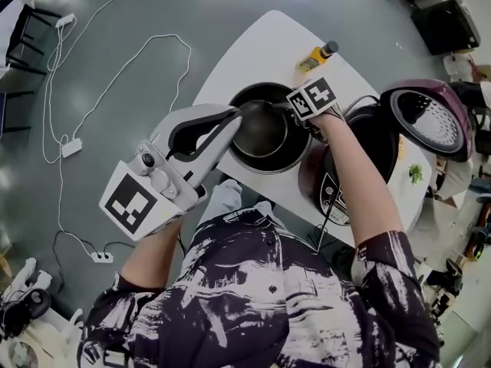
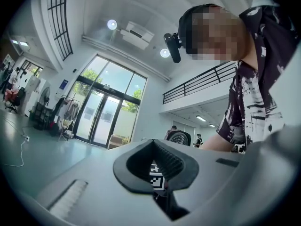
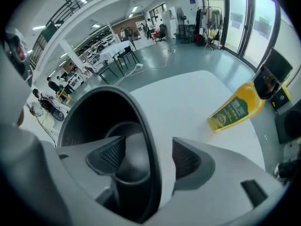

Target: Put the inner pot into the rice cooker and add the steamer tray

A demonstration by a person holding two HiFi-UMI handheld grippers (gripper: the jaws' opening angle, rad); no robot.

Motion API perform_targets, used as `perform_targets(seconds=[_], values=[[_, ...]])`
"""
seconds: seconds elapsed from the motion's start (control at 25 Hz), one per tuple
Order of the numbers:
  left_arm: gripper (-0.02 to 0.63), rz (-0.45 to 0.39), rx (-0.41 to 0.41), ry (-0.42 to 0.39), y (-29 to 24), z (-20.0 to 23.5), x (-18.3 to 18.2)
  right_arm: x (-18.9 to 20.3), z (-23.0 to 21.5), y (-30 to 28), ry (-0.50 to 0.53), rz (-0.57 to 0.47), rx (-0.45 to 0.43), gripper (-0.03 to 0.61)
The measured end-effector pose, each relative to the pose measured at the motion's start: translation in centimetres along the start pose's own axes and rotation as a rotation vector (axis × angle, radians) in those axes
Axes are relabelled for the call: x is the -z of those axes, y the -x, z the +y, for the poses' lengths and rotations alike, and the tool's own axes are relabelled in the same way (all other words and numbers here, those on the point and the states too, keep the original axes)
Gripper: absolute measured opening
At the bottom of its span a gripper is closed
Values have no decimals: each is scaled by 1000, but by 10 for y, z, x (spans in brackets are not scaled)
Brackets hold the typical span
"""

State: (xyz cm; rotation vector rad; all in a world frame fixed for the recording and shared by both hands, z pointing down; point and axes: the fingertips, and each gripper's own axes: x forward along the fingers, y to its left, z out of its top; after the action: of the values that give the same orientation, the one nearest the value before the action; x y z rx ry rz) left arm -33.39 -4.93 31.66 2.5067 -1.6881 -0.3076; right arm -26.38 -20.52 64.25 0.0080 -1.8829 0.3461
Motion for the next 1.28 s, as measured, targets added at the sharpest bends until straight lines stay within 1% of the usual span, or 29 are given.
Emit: perform_targets(seconds=[0.08, 0.24, 0.28, 0.4, 0.48, 0.52, 0.64, 0.72, 0.92, 1.12, 1.28], values=[[5, 3, -9, 1, 2, 4, -2, 5, -1, -5, -7, 28, -10, 256], [5, -3, -13, -3, 4, 0, -2, 18, -3, -14, -15, 73, -7, 195], [5, -4, -12, -4, 4, -1, -1, 21, -5, -15, -20, 78, 2, 156], [5, -15, -10, -6, 2, -3, -3, 23, -15, -14, -26, 103, 65, 88], [5, -30, -9, -5, 0, -1, -9, 23, -22, -12, -12, 136, 115, 32], [5, -32, -9, -4, 0, 0, -11, 23, -23, -12, 0, 151, 132, 17], [5, -22, -8, 2, 3, 1, -10, 25, -21, -12, 44, 188, 153, 8], [5, -18, -11, 4, 5, 2, -8, 29, -19, -13, 53, 207, 145, 2], [5, -22, -11, 4, 8, 1, -6, 37, -10, -14, 10, 197, 102, 0], [5, -26, 4, -2, 1, -7, -10, 39, -11, -5, -8, 171, 99, 2], [5, -25, 20, -6, -4, -10, -17, 31, -9, 8, -72, 119, 74, 2]])
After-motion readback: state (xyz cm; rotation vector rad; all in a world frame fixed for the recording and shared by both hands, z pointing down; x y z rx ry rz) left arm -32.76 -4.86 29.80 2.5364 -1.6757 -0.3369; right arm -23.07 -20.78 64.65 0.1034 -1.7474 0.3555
